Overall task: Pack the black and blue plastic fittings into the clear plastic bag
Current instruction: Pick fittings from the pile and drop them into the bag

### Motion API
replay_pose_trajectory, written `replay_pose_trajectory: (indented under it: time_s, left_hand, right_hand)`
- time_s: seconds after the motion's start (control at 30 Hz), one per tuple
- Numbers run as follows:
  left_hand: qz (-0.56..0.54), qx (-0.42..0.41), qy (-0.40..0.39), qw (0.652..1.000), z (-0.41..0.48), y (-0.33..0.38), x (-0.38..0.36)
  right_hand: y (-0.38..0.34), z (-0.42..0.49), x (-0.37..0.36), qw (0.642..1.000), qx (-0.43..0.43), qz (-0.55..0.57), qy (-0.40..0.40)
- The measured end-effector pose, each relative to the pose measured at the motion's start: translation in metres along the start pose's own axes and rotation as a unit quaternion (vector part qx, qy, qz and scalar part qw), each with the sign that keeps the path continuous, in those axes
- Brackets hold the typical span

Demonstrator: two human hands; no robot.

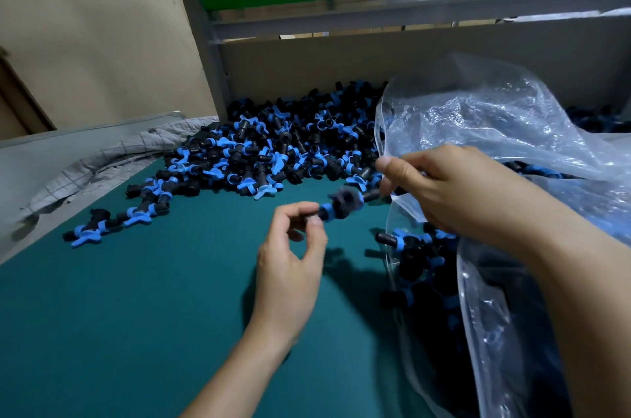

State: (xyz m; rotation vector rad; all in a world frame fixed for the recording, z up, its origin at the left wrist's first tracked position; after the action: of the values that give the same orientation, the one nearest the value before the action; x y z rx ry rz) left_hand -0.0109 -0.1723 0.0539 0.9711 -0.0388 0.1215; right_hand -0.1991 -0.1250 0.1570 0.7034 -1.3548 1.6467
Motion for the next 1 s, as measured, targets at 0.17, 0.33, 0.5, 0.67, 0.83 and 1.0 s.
replay_pose_trajectory:
  time_s: [0.17,0.33,0.5,0.67,0.83,1.0]
  left_hand:
    - [0.064,-0.049,-0.064,0.995,-0.010,0.006,-0.017]
    - [0.066,-0.052,-0.100,0.991,-0.022,0.010,-0.038]
    - [0.034,-0.037,-0.112,0.992,-0.033,0.015,-0.064]
    - [-0.006,0.074,-0.095,0.993,-0.025,0.003,-0.083]
    - [-0.067,0.161,-0.066,0.983,-0.021,-0.006,-0.092]
    - [-0.098,0.177,-0.071,0.977,-0.016,-0.002,-0.107]
  right_hand:
    - [-0.008,-0.002,0.016,0.997,0.027,0.051,0.059]
    - [-0.020,-0.005,0.026,0.988,0.074,0.074,0.111]
    - [-0.033,-0.009,0.032,0.975,0.114,0.118,0.149]
    - [-0.038,-0.011,0.032,0.972,0.128,0.144,0.137]
    - [-0.039,-0.011,0.031,0.972,0.130,0.145,0.131]
    - [-0.038,-0.011,0.030,0.974,0.130,0.139,0.124]
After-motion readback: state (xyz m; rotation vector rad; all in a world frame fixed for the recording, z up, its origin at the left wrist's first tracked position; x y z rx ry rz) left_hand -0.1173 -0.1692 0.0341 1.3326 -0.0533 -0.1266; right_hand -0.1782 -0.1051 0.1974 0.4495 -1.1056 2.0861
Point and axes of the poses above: each hand's wrist, its own z-axis towards the middle knuckle, its own x-axis out of the back of the hand, y = z × x, the point moved 8 cm from there along z, towards the middle knuckle, and after that the axes turned 1 degree about y, right-handed, at the moved point
